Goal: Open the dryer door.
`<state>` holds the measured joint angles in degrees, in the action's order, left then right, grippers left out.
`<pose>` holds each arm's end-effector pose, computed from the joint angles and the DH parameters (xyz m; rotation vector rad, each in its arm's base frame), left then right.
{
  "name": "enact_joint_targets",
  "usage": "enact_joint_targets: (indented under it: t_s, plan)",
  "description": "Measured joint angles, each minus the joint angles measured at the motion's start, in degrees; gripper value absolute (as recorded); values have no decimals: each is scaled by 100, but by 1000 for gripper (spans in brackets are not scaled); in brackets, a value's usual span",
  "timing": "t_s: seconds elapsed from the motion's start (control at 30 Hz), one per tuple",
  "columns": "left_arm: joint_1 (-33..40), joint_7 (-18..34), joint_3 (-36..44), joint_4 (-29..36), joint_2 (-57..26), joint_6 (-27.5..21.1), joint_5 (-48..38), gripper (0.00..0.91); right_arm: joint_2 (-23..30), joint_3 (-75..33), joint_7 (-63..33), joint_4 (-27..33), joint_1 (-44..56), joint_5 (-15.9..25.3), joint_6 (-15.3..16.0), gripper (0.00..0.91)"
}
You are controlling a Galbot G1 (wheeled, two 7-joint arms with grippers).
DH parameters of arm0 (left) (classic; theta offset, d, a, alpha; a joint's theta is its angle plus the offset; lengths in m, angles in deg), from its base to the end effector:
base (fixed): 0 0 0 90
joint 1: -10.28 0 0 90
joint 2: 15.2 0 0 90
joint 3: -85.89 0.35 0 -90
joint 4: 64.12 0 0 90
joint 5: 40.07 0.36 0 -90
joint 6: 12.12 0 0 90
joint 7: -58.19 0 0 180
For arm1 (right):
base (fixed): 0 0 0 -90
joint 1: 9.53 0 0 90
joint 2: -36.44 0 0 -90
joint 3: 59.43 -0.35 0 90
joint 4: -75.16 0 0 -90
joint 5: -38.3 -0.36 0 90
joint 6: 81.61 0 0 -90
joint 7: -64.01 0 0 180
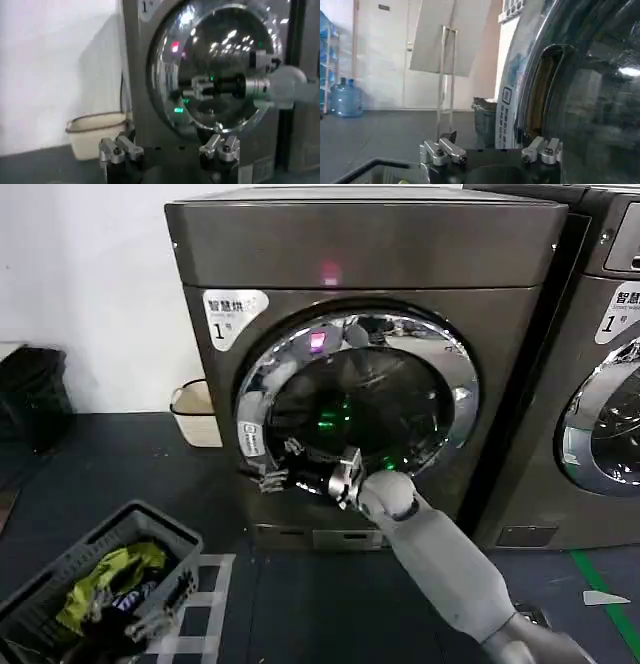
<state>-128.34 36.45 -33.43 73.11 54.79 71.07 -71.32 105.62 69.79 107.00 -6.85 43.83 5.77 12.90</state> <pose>0.1112 0.1418 -0.1861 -0.4812 -3.0596 -0.0752 0.4926 0.0685 -0.1995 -1.8633 2.4133 -0.1418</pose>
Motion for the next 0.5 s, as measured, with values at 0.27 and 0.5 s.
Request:
enact_joint_targets:
  t_s: [0.27,0.5]
  plan:
    - [794,-147,-222,-1017,-979,91,-863,907,-590,-153,901,-649,400,-173,57,907]
    - [1588,-95,167,-1628,-1903,81,-1747,907,-999,-480,1594,-1136,844,-243,60,907]
